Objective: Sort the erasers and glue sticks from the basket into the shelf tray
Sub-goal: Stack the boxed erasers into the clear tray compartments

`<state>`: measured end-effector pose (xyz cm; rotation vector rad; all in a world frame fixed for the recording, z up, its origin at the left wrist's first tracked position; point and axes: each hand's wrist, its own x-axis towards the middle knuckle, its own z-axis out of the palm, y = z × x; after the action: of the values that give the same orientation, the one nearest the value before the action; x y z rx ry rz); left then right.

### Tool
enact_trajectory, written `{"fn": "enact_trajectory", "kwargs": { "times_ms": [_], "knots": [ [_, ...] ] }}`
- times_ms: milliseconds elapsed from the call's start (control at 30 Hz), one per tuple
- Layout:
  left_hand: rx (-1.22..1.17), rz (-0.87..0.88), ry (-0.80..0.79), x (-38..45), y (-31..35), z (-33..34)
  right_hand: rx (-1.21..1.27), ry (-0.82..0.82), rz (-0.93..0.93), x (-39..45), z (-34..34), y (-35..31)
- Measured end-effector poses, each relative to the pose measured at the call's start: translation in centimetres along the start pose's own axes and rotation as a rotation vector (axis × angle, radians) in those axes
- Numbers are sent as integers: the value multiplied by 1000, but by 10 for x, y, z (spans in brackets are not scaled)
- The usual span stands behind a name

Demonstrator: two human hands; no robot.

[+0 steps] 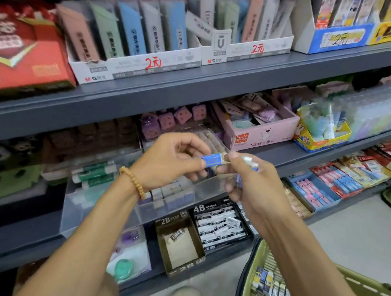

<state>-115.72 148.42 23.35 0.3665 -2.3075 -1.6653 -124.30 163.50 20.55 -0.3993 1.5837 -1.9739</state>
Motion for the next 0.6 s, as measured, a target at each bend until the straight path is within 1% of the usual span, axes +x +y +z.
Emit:
{"fn": "enact_trajectory", "kwargs": {
  "times_ms": [67,133,233,367,467,600],
  "knots": [
    [5,-32,87,-9,-6,-20,-30,-30,55,-4,5,0],
    [26,-34,145,-19,-10,-39,-111,-77,90,-8,10,1],
    [107,-45,169,-32,-11,-63,-207,-117,93,-12,15,6],
    [230,-118,76,-45,-8,-81,-191,-165,149,-18,24,11],
    [356,-199,-54,-46,-6,-86,-196,-194,161,-25,27,13],
    [602,-188,-166,-39,-9,-84,-272,-176,151,-30,26,12]
  ]
}}
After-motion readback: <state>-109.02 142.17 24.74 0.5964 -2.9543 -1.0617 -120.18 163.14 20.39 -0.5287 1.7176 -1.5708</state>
